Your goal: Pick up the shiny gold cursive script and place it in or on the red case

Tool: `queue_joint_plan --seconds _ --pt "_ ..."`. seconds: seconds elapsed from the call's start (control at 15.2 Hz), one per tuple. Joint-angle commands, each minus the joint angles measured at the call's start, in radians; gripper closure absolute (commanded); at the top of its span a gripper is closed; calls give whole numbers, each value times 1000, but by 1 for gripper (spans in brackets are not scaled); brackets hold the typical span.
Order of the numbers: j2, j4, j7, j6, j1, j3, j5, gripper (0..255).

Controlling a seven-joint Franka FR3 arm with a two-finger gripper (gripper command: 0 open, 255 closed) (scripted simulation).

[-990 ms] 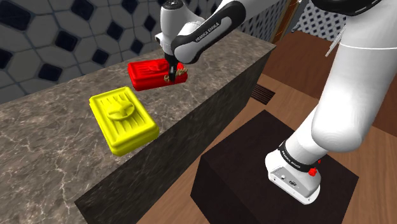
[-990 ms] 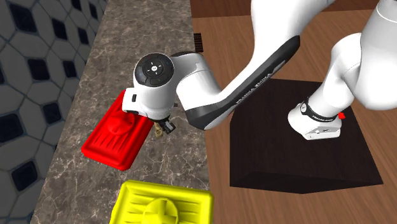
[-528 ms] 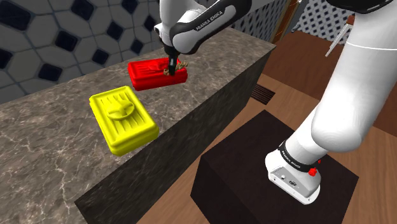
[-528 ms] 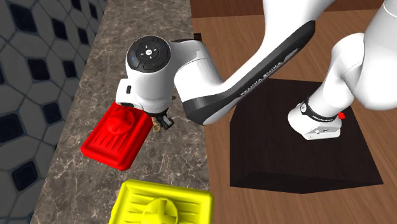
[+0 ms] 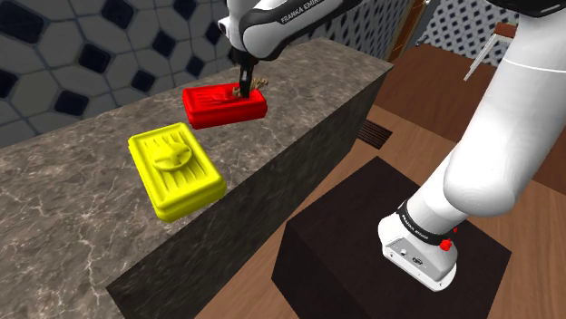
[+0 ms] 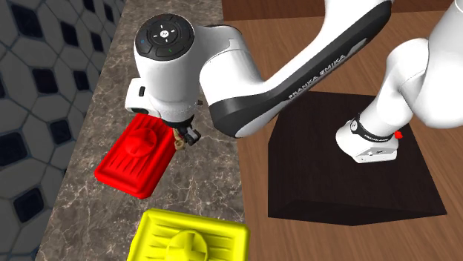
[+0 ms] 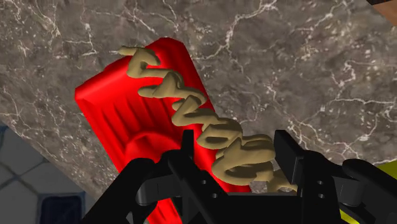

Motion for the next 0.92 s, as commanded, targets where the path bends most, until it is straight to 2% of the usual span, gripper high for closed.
queue_joint_plan --seconds 0.0,0.46,0.73,0.86 --pt "31 56 -9 -25 1 -1 2 255" --pt "318 498 -53 -179 27 -11 -4 255" --pt "536 864 -98 -321 55 -19 1 255" --pt "541 846 -92 -299 55 -21 -2 255"
